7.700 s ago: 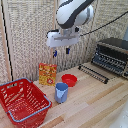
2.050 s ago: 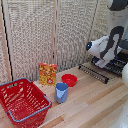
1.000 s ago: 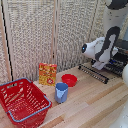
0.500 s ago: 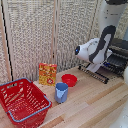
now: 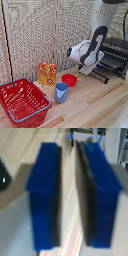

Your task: Extend the gripper towards the oven tray handle. Grasp the handle and carefully pull the tray out of the oven. Move the gripper above the red bowl. Grab the red bowl gently. Lift the bowl and place it onto the oven tray.

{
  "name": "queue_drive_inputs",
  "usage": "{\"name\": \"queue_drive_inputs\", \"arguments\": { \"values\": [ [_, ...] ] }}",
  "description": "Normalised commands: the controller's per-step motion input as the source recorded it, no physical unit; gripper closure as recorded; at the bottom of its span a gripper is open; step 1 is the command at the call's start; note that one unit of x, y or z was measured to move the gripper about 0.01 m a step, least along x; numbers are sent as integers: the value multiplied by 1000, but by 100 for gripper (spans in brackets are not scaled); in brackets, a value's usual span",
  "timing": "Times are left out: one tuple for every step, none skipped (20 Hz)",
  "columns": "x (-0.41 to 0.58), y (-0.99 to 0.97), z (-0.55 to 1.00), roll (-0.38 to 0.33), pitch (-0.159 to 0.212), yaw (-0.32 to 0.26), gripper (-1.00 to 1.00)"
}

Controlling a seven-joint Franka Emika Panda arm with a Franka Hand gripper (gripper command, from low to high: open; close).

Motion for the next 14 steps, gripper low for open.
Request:
{"name": "queue_drive_inputs", "arguments": {
  "values": [
    [9, -80, 471, 28, 0, 39, -100],
    [37, -29, 629, 60, 0, 0, -100],
    [63, -23, 669, 59, -4, -29, -100],
    [0, -77, 771, 147, -3, 0, -100],
    [0, -83, 754, 160, 0, 2, -100],
    [63, 0, 671, 180, 26, 42, -100],
    [34, 0, 689, 166, 45, 0, -100],
    [66, 26, 600, 192, 48, 7, -100],
    [91, 40, 586, 197, 47, 12, -100],
    [74, 46, 586, 197, 42, 0, -100],
    [86, 80, 523, 212, 44, 0, -100],
    [71, 94, 494, 220, 33, -30, -100],
    [49, 123, 449, 234, 25, -58, -100],
    [57, 151, 411, 244, 20, -78, -100]
  ]
}}
